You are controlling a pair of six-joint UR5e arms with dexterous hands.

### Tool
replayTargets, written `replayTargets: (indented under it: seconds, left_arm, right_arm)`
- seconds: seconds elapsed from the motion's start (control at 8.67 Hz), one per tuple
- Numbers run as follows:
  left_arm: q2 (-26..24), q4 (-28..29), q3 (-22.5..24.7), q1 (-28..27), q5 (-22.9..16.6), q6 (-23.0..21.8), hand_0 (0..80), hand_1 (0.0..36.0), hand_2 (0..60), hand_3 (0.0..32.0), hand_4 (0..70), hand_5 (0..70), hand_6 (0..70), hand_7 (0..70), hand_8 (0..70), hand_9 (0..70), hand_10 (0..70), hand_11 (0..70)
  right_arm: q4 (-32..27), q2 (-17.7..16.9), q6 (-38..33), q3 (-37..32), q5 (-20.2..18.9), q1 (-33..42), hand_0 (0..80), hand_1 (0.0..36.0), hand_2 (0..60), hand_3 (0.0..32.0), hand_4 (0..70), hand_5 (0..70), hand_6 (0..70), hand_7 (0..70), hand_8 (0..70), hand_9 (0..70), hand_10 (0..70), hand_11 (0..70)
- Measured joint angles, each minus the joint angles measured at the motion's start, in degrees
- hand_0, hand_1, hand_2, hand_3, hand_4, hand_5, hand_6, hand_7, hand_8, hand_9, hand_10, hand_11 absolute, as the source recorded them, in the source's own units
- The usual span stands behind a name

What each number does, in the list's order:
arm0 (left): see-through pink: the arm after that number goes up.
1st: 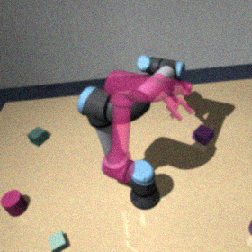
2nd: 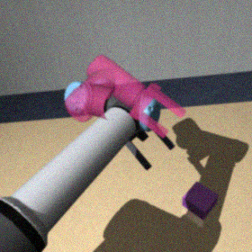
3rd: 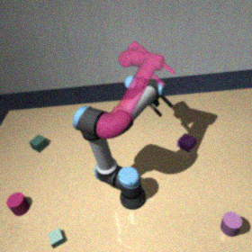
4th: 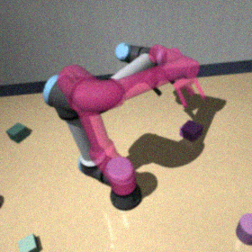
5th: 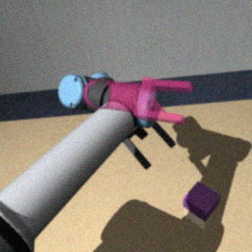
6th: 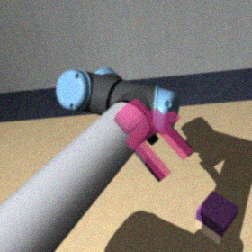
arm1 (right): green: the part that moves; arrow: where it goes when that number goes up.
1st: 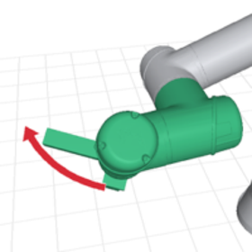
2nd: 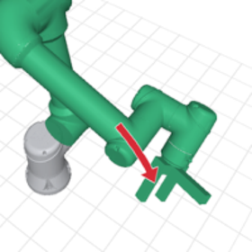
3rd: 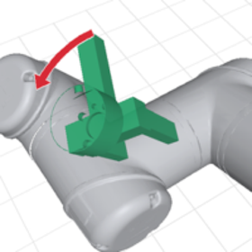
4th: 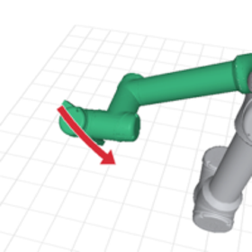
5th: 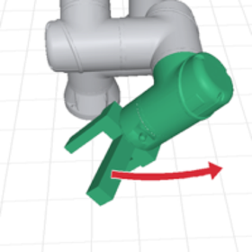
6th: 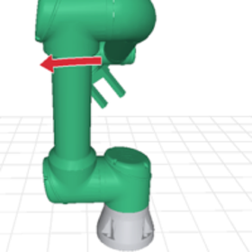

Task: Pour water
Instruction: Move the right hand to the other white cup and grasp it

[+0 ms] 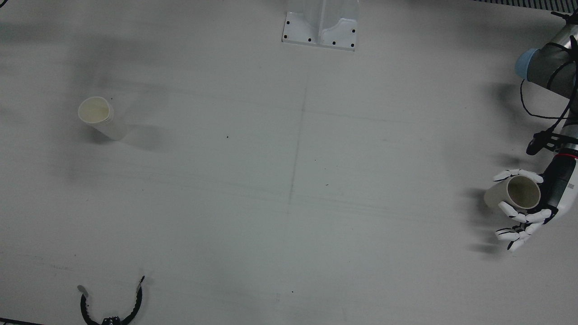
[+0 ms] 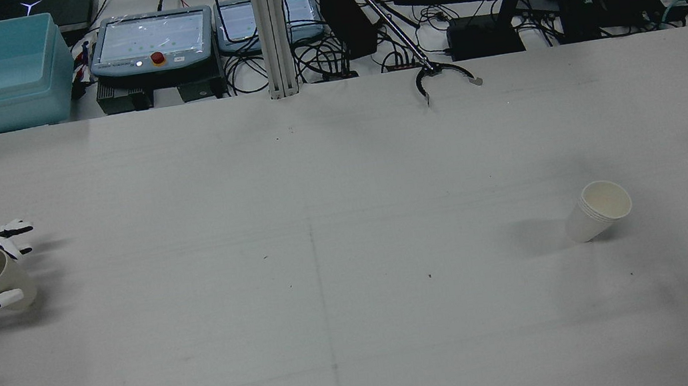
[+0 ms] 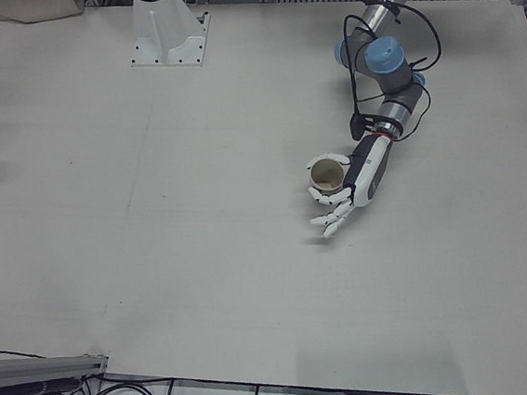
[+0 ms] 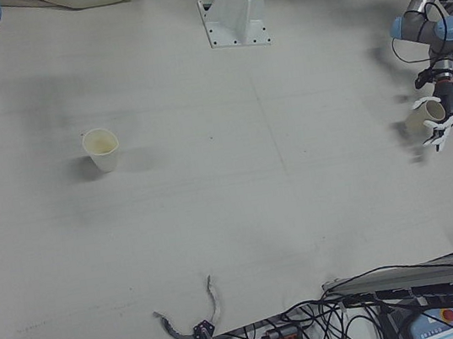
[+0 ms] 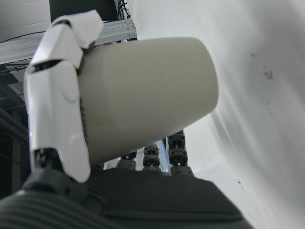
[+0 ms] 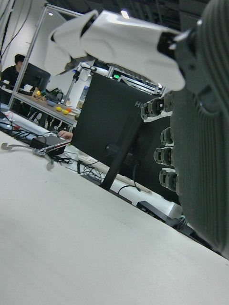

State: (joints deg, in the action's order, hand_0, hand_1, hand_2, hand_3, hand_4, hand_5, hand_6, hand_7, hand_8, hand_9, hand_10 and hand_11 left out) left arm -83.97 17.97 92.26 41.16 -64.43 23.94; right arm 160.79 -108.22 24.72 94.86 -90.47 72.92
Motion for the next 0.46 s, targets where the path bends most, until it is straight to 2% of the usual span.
replayTargets:
  seconds: [0.12, 0.23, 0.35, 0.46]
  left_arm:
    - [0.02, 0.03, 0.34, 0.02, 0.28, -0.16, 56.0, 36.0, 60.0, 0.0, 70.0, 70.0, 16.1, 22.7, 7.0, 11.1, 15.4, 23.5]
    - [0.1, 0.2, 0.54, 0.04, 0.53, -0.27, 56.3, 36.0, 60.0, 0.0, 70.0, 70.0, 15.7, 22.6, 6.8, 11.0, 15.3, 23.4]
    - [0.24, 0.35, 0.88, 0.05, 0.71, -0.42, 56.7, 36.0, 60.0, 0.0, 70.0, 70.0, 15.6, 22.6, 6.9, 11.1, 15.4, 23.5]
    - [0.37, 0.42, 1.26, 0.03, 0.81, -0.54, 57.1, 36.0, 60.0, 0.0, 70.0, 70.0, 15.8, 22.5, 6.9, 11.1, 15.3, 23.5]
  right_arm:
    - [0.0, 0.42, 3.93, -0.18, -0.12, -3.94, 48.5, 21.4, 23.4, 0.0, 0.0, 1.6, 0.0, 5.8, 3.5, 4.0, 3.6, 7.4]
    - [0.03, 0.65, 7.22, -0.2, -0.12, -7.43, 48.5, 20.7, 19.9, 0.0, 0.0, 0.5, 0.0, 5.1, 3.1, 3.5, 3.8, 7.7]
    - [0.01, 0.69, 9.1, -0.27, -0.09, -9.64, 48.3, 20.2, 17.0, 0.0, 0.0, 0.0, 0.0, 1.6, 3.0, 3.2, 4.7, 9.1]
    - [-0.01, 0.68, 10.06, -0.65, 0.1, -11.17, 46.9, 19.3, 19.2, 0.0, 0.0, 0.0, 0.0, 0.6, 3.3, 3.8, 5.5, 9.9]
